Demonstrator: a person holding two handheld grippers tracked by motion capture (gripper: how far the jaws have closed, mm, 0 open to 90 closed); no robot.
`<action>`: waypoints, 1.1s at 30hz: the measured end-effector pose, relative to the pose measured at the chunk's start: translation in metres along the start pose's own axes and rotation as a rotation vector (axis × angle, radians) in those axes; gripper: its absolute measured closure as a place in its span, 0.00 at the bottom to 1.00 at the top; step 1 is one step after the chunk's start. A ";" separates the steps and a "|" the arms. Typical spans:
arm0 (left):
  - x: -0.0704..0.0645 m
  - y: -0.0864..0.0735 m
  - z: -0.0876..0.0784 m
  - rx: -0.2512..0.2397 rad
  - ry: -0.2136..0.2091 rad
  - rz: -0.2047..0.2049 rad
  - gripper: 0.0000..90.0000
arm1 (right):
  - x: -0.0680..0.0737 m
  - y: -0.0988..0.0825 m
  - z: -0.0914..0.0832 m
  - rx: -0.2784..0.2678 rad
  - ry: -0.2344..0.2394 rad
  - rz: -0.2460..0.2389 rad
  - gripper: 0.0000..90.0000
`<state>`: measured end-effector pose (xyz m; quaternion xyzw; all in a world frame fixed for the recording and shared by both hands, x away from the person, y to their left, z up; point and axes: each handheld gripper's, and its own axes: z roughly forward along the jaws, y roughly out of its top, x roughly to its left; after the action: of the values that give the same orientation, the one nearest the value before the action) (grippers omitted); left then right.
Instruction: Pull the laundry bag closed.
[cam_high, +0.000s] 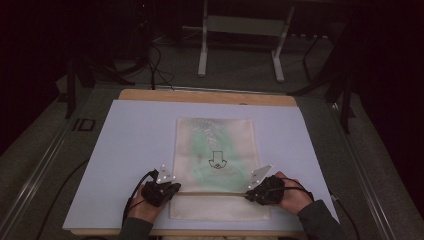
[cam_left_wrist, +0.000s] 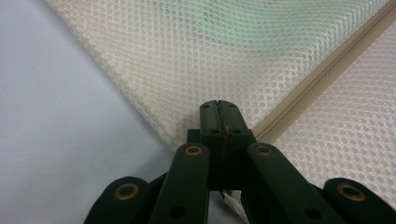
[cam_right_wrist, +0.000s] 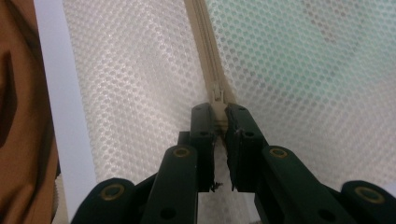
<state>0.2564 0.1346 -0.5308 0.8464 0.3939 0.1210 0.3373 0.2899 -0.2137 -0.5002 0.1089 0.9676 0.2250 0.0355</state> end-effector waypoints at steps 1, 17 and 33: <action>0.000 0.000 0.000 0.000 0.000 0.000 0.99 | 0.000 -0.001 -0.001 0.004 -0.001 0.002 0.91; 0.000 0.000 0.000 -0.001 -0.001 0.000 0.99 | -0.001 -0.015 -0.005 -0.002 -0.010 0.026 0.91; 0.000 0.000 0.000 0.000 -0.001 -0.002 0.99 | -0.001 -0.028 -0.015 -0.009 -0.032 0.058 0.91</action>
<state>0.2564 0.1346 -0.5308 0.8460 0.3948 0.1202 0.3377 0.2837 -0.2450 -0.4987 0.1405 0.9623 0.2286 0.0449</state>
